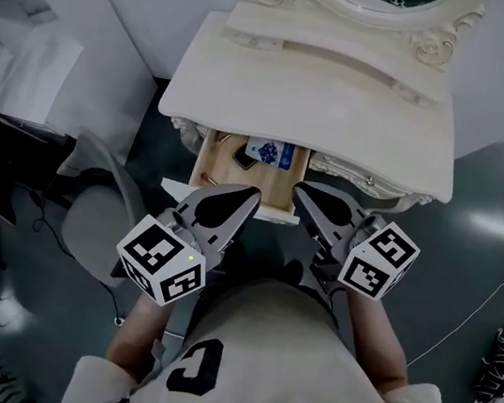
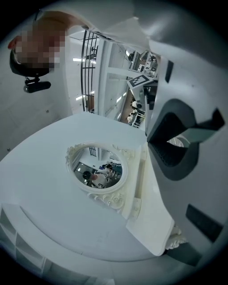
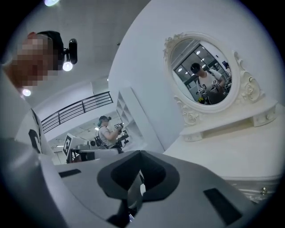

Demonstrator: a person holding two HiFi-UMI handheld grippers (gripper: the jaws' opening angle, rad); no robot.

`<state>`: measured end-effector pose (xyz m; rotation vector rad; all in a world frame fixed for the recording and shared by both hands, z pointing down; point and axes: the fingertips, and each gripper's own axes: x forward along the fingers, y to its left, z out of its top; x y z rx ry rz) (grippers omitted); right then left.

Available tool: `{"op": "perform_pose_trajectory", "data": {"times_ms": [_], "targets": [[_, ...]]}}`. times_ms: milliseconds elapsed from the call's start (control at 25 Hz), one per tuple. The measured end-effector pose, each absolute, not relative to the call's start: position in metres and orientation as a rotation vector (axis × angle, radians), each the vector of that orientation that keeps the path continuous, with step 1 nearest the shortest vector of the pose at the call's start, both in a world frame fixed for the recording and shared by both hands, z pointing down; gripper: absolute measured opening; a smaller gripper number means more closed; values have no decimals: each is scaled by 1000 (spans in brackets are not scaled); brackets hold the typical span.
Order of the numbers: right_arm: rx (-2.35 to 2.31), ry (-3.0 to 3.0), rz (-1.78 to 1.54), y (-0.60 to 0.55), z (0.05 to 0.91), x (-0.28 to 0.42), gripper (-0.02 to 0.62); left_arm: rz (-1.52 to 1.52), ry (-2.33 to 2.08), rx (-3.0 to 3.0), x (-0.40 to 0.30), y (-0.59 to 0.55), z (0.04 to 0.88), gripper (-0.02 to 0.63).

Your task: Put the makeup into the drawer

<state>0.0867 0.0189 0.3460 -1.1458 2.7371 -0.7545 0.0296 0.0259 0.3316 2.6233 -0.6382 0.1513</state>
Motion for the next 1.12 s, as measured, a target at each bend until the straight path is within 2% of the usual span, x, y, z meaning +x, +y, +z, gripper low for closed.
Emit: {"op": "perform_pose_trajectory", "data": {"times_ms": [560,1120], "targets": [[-1066,2694,-832,71,362,203,28,237,-733,2621,146,71,330,55],[-1089,2723,-783,81,357,196,27,249,-733,2655,137,81,323,55]]}}
